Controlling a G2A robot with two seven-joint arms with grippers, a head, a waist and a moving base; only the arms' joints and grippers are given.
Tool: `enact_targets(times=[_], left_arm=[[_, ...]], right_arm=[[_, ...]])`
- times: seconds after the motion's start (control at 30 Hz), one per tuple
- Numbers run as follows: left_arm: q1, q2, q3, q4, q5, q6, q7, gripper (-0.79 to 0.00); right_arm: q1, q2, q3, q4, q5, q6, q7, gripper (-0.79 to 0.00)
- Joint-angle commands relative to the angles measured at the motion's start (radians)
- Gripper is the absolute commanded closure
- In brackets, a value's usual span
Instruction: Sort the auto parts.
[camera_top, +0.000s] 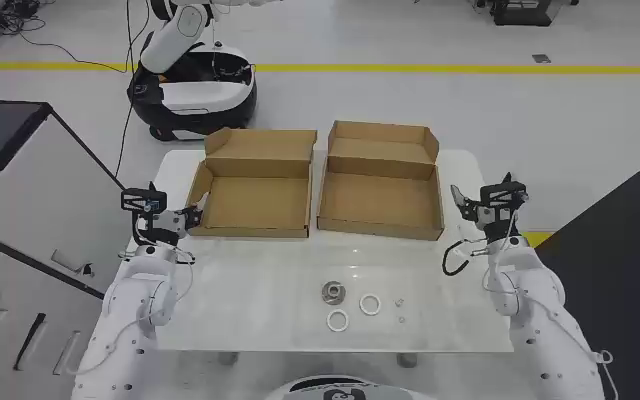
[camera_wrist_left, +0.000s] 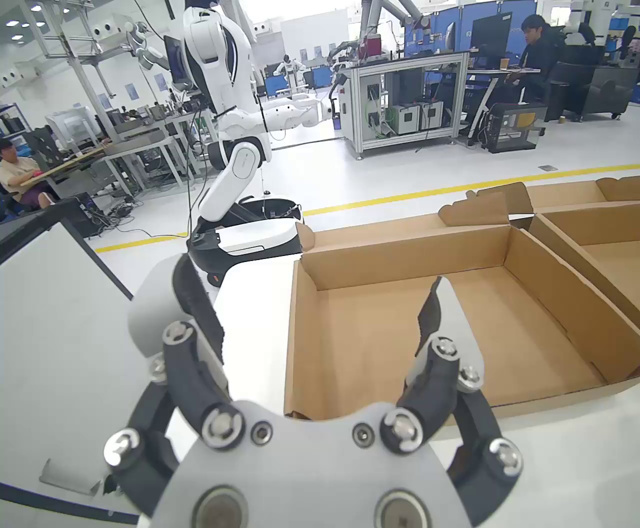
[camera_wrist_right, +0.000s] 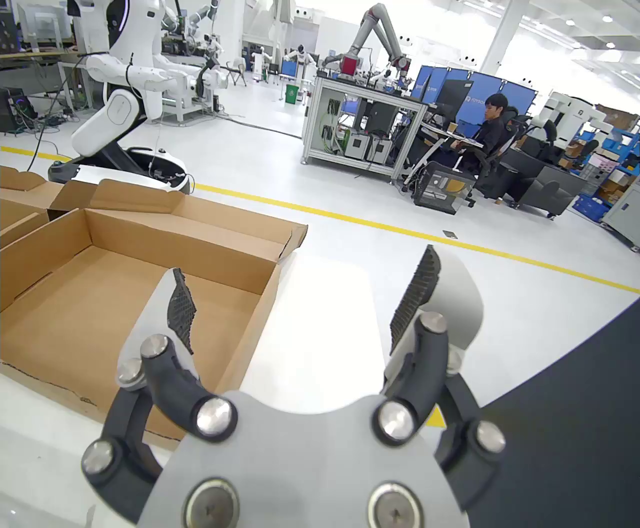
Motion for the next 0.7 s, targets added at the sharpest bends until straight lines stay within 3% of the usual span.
enact_targets(times=[0.0, 0.13, 0.3, 0.67], left_arm=[[0.000, 0.000, 0.000, 0.000, 0.000, 0.000, 0.000, -0.784], [0.000, 0.000, 0.000, 0.000, 0.000, 0.000, 0.000, -0.785], [0.000, 0.000, 0.000, 0.000, 0.000, 0.000, 0.000, -0.785], [0.000, 0.000, 0.000, 0.000, 0.000, 0.000, 0.000, -0.785]], right_arm=[[0.000, 0.000, 0.000, 0.000, 0.000, 0.000, 0.000, -0.784], [0.007, 0.000, 0.003, -0.009, -0.002, -0.017, -0.004, -0.785], [0.025, 0.014, 0.060, -0.083, 0.002, -0.179, 0.075, -0.785], [0.117, 0.052, 0.234, -0.241, 0.282, -0.571, 0.489, -0.785]])
